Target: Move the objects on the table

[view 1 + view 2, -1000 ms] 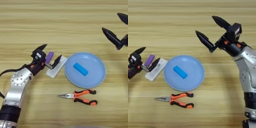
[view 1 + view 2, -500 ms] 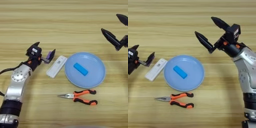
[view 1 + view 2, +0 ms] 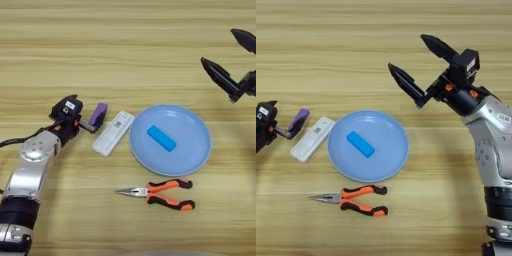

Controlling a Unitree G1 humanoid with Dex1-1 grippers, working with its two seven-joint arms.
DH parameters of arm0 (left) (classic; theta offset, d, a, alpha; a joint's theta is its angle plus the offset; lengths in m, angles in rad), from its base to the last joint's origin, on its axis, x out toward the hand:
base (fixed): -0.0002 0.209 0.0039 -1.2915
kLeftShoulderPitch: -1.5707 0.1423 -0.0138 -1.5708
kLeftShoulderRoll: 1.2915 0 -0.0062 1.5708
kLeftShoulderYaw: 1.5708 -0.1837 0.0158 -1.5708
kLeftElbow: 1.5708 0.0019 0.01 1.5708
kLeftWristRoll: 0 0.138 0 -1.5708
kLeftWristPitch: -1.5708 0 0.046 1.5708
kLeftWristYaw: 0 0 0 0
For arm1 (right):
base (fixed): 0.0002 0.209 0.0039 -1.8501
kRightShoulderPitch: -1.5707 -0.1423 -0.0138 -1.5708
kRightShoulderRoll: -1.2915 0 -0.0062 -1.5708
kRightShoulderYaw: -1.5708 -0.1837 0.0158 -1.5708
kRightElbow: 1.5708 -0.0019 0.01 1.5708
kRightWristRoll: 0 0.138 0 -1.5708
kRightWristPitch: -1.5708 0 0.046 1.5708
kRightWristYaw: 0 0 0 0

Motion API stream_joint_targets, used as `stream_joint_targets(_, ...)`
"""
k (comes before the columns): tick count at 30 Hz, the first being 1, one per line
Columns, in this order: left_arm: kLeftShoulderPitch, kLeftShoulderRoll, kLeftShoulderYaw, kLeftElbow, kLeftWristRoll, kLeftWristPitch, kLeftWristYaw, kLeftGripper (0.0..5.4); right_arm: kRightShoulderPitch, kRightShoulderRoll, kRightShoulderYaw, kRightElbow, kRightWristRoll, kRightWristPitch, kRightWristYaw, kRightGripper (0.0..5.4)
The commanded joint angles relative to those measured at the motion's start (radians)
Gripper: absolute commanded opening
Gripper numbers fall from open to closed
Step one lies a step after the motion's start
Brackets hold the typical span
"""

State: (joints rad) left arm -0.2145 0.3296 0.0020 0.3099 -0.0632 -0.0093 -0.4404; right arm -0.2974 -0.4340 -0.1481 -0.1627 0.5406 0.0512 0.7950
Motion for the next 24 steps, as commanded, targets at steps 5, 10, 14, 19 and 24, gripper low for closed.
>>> stream_joint_targets(5,-0.023,0.012,-0.020,0.041,0.036,0.004,-0.003,5.36,0.005,-0.003,0.002,-0.023,0.001,0.001,0.004,5.40)
stream_joint_targets(10,-0.022,0.014,-0.036,0.050,0.053,0.007,0.000,5.36,0.008,-0.002,0.004,-0.035,0.002,0.004,0.000,5.40)
stream_joint_targets(14,-0.026,0.015,-0.046,0.065,0.069,0.005,0.001,5.36,0.011,-0.002,0.003,-0.044,0.004,0.007,-0.001,5.40)
stream_joint_targets(19,-0.023,0.004,-0.063,0.083,0.088,0.007,0.008,5.36,0.010,-0.001,0.003,-0.052,0.008,0.010,-0.002,5.40)
stream_joint_targets(24,-0.018,-0.006,-0.070,0.095,0.092,0.020,0.019,5.36,0.014,0.001,0.005,-0.061,0.009,0.012,-0.004,5.40)
